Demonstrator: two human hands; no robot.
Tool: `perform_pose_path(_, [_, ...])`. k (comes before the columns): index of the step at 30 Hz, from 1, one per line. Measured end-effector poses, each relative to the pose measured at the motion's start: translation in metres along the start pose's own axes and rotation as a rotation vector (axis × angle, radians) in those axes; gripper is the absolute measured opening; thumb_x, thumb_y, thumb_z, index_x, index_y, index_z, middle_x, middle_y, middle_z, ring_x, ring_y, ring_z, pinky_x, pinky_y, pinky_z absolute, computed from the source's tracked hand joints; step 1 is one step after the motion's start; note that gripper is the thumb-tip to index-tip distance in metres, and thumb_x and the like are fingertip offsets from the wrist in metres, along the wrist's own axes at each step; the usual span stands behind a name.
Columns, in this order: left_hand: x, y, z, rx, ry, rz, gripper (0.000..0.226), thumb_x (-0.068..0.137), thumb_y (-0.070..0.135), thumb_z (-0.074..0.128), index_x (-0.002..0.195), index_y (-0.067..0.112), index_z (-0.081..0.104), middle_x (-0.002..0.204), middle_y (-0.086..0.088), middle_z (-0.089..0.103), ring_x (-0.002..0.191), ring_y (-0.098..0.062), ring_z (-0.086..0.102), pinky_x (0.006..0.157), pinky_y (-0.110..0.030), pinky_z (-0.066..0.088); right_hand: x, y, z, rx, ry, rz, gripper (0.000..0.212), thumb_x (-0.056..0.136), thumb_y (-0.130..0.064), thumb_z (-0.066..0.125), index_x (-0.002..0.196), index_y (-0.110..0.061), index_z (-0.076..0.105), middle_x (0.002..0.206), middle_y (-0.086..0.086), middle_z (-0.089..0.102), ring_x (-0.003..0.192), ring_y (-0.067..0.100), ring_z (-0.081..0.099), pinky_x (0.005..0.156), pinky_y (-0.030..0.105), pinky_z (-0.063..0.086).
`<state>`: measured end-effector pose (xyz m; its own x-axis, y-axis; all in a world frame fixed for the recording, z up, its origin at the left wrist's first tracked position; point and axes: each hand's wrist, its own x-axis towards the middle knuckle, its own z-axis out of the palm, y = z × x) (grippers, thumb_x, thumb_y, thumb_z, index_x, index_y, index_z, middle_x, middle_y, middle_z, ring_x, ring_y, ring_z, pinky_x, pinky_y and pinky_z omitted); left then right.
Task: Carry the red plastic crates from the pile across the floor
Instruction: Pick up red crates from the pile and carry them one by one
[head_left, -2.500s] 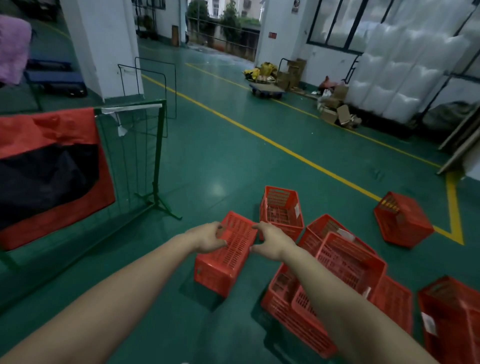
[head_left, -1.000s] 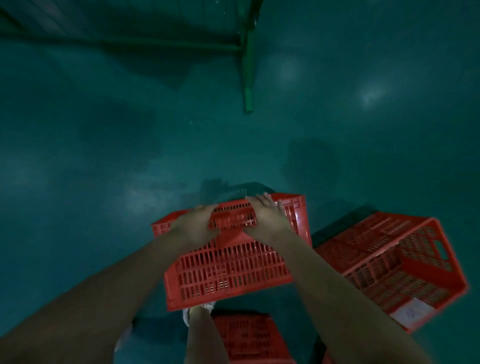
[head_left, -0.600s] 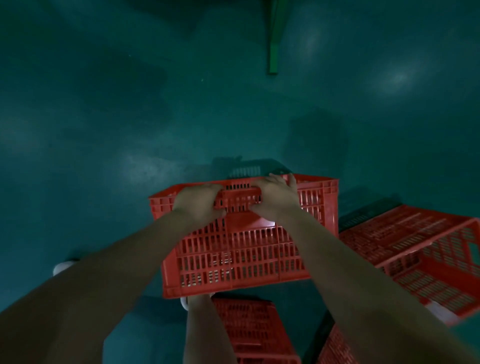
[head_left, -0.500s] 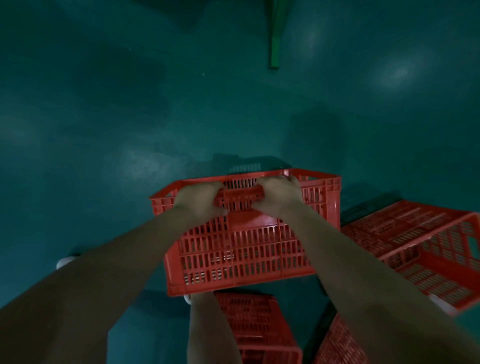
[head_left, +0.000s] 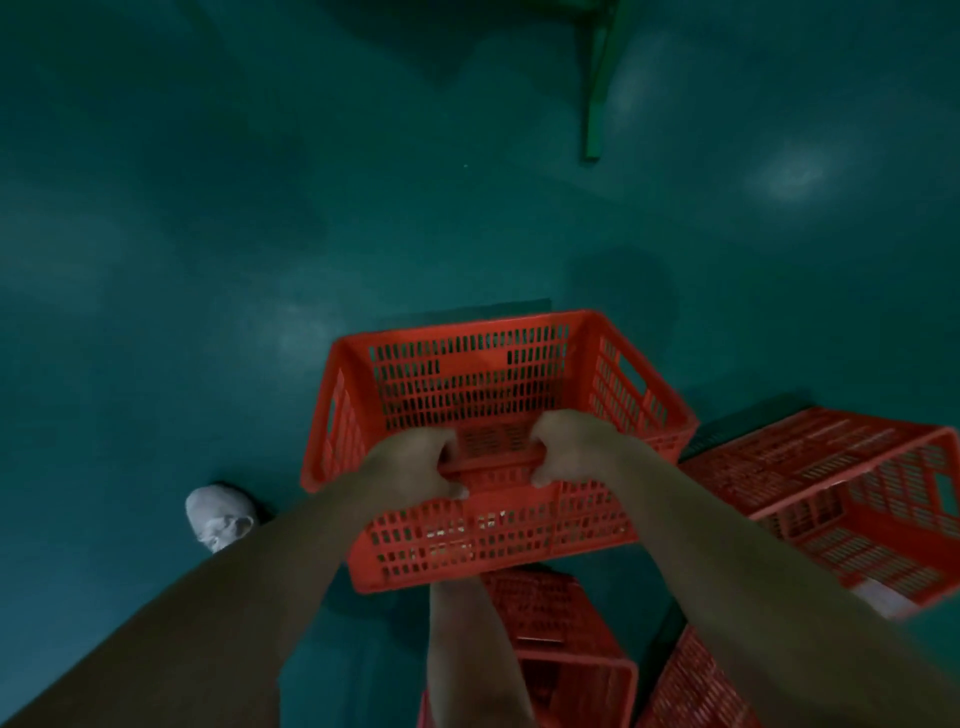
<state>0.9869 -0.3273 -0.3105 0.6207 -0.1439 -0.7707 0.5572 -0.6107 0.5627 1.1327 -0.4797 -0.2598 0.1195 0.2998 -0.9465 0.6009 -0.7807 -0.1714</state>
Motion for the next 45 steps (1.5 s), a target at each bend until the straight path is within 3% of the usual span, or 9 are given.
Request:
perform_pose_path(5, [-0.08,-0.042,-0.062,0.107,0.099,-0.01,0.039,0.068,0.047,0.078,0.075,0.03,0.044,0.08,0.013,0.057,0.083,-0.013,0.059,0.066,-0.027,0.039,-0.014,-0.082,-0.005,0.044,-0.018,-0.084,0.026,0.081,-0.014,0.066,0.107,-0.015,0.07,0.101,0.009,0.07,0.097,0.023,0.067,0.071,0.021,0.044])
perform_pose_path(10, [-0.175,-0.074,-0.139,0.152,0.169,-0.001,0.038,0.069,0.044,0.079,0.081,0.026,0.048,0.081,0.008,0.06,0.081,-0.017,0.06,0.063,-0.028,0.038,-0.046,-0.184,-0.039,-0.024,0.098,-0.17,0.026,0.089,-0.026,0.062,0.112,-0.015,0.068,0.114,0.011,0.068,0.108,0.026,0.063,0.09,0.032,0.05])
perform_pose_path(14, [-0.277,-0.099,-0.202,0.175,0.214,-0.078,0.038,0.069,0.039,0.081,0.082,0.025,0.048,0.083,0.01,0.057,0.077,-0.012,0.051,0.062,-0.026,0.031,-0.089,-0.282,-0.079,-0.075,0.118,-0.25,0.02,0.088,-0.028,0.065,0.105,-0.018,0.069,0.107,0.004,0.069,0.102,0.021,0.064,0.082,0.027,0.048])
perform_pose_path(22, [-0.474,-0.161,-0.283,0.076,0.277,-0.254,0.03,0.068,0.016,0.083,0.085,0.018,0.058,0.083,-0.007,0.065,0.067,-0.016,0.056,0.056,-0.026,0.04,-0.177,-0.477,-0.135,-0.254,0.168,-0.452,0.015,0.083,-0.026,0.071,0.094,-0.017,0.071,0.096,0.0,0.072,0.089,0.017,0.066,0.076,0.025,0.05])
perform_pose_path(28, [-0.592,-0.177,-0.295,0.081,0.433,-0.352,0.039,0.073,0.022,0.079,0.107,0.013,0.06,0.101,-0.004,0.066,0.093,-0.022,0.061,0.074,-0.028,0.046,-0.239,-0.585,-0.161,-0.458,0.133,-0.586,0.027,0.085,-0.024,0.072,0.107,-0.008,0.07,0.108,0.006,0.07,0.093,0.016,0.064,0.077,0.023,0.048])
perform_pose_path(33, [-0.668,-0.18,-0.28,0.012,0.53,-0.486,0.031,0.075,0.031,0.077,0.1,0.018,0.065,0.096,-0.003,0.07,0.089,-0.025,0.066,0.078,-0.037,0.055,-0.29,-0.648,-0.172,-0.628,0.145,-0.675,0.021,0.086,-0.015,0.07,0.104,-0.004,0.07,0.089,0.005,0.067,0.054,0.0,0.055,0.053,0.013,0.043])
perform_pose_path(36, [-0.707,-0.167,-0.268,-0.065,0.624,-0.564,0.029,0.078,0.031,0.075,0.1,0.014,0.067,0.098,-0.006,0.071,0.09,-0.026,0.067,0.075,-0.033,0.052,-0.317,-0.679,-0.176,-0.748,0.195,-0.735,0.02,0.084,-0.02,0.072,0.1,-0.007,0.072,0.093,0.007,0.071,0.073,0.014,0.062,0.067,0.024,0.048])
perform_pose_path(40, [-0.755,-0.142,-0.254,-0.157,0.759,-0.634,0.026,0.084,0.026,0.071,0.104,0.01,0.067,0.104,-0.007,0.07,0.097,-0.025,0.065,0.076,-0.029,0.047,-0.366,-0.717,-0.181,-0.948,0.259,-0.839,0.015,0.086,-0.024,0.071,0.094,-0.011,0.071,0.082,0.001,0.064,0.062,0.013,0.058,0.055,0.025,0.045])
perform_pose_path(45, [-0.814,-0.111,-0.239,-0.2,0.928,-0.739,0.02,0.085,0.026,0.069,0.097,0.01,0.068,0.099,-0.008,0.07,0.092,-0.024,0.065,0.069,-0.026,0.044,-0.422,-0.761,-0.178,-1.108,0.355,-0.947,0.013,0.084,-0.026,0.072,0.088,-0.014,0.07,0.084,0.005,0.067,0.075,0.017,0.061,0.064,0.024,0.043])
